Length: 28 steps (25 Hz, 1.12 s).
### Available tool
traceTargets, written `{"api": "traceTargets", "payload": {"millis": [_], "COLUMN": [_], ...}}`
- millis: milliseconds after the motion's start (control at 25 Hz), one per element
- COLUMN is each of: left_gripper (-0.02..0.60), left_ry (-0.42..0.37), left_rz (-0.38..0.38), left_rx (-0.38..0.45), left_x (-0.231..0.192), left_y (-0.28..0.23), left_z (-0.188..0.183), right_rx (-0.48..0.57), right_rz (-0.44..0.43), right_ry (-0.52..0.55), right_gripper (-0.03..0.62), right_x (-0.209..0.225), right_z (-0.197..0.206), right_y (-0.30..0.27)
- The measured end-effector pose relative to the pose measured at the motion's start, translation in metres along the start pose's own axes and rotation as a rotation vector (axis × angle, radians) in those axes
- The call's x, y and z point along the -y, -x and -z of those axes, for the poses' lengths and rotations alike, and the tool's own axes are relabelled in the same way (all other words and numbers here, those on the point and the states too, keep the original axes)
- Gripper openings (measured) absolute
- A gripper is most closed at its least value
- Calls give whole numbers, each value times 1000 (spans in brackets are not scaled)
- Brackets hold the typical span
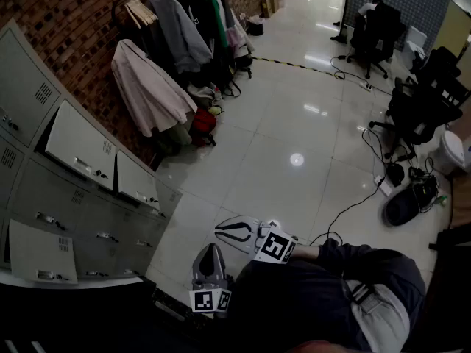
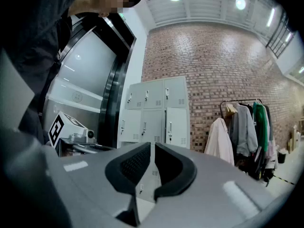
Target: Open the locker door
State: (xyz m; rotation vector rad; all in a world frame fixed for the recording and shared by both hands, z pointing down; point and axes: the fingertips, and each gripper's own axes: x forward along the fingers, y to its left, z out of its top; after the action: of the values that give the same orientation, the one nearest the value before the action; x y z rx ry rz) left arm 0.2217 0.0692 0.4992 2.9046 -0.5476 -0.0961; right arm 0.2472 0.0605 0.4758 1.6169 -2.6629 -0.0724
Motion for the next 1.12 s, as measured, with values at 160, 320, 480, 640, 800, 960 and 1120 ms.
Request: {"api": "traceTargets", "payload": {"millis": [160,320,480,640,800,960,1120], "left_gripper": [5,5,5,6,6,6,6], "left_ry": [8,-4,5,57,114,133,135], "left_rz": [-51,-121,-173,-339,-485,-578,-670], "left_rx": [10,26,32,58,98,128,144], "left_x": [-30,-44,-60,-99,-127,-160,-208], "left_y": [47,97,131,194,239,271,293], "left_z": [-16,-15,-8,-14,-5,-1,-2], "right_rx": [-25,15,14,-45,-72,-82,-43], "right_rz": [-41,-120,-148,-253,-357,-399,-415], "right_ry": [5,-6,-10,-51,-61,-32,28], "right_gripper": [16,17,17,44,57,76,81], "right_x": [-40,-83,-101,-136,-156,-167,-166], "right_z": [-9,-5,-1,13,17,12,9], "right_y": [-37,-62,-85,-149,-217,-308,-417]}}
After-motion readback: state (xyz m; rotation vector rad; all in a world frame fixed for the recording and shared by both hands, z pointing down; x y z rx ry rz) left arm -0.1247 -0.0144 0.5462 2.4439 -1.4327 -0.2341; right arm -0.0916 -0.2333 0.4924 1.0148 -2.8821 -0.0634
